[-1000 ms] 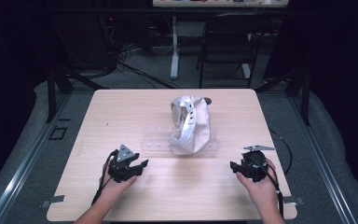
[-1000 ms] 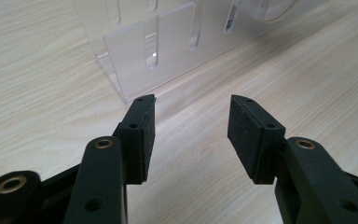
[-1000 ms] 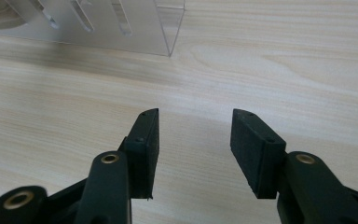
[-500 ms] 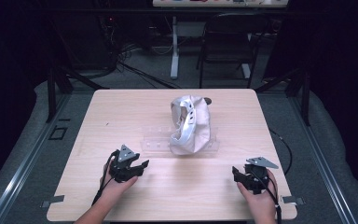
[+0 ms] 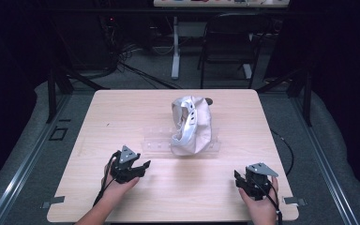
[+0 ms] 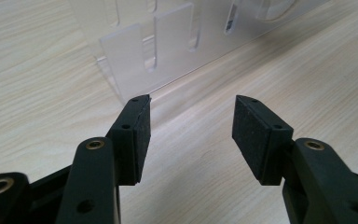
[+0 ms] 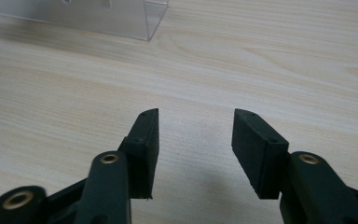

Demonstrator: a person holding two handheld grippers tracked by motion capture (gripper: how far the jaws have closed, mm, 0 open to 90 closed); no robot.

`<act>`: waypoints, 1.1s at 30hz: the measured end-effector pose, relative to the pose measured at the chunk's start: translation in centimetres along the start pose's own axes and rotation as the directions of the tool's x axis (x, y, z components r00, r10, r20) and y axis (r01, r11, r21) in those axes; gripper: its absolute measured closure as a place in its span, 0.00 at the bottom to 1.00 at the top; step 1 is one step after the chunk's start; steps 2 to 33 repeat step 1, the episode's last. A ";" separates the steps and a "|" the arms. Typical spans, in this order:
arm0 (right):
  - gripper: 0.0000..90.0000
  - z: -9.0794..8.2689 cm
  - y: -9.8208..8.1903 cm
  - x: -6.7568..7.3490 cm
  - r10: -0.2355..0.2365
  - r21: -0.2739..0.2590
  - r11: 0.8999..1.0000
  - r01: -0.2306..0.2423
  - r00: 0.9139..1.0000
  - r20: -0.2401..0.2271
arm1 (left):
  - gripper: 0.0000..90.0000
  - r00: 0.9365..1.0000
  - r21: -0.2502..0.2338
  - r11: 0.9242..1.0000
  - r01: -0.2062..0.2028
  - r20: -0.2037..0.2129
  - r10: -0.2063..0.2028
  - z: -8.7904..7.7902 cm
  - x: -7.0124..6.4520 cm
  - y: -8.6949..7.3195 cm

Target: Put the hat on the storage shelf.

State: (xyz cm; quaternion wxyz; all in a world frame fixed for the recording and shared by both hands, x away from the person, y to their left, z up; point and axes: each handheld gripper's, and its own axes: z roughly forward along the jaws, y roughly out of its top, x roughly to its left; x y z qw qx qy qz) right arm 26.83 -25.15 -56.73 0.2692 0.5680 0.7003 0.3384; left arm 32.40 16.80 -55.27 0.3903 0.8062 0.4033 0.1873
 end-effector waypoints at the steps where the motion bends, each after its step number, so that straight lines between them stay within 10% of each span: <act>1: 0.62 0.0 0.0 -0.1 0.006 -0.002 1.000 -0.006 1.000 -0.014 | 0.53 1.000 -0.001 1.000 0.004 0.007 -0.004 0.1 -0.1 0.1; 33: 0.62 0.0 0.0 -0.1 0.006 -0.002 1.000 -0.006 1.000 -0.014 | 0.53 1.000 -0.001 1.000 0.004 0.007 -0.004 0.1 -0.1 0.1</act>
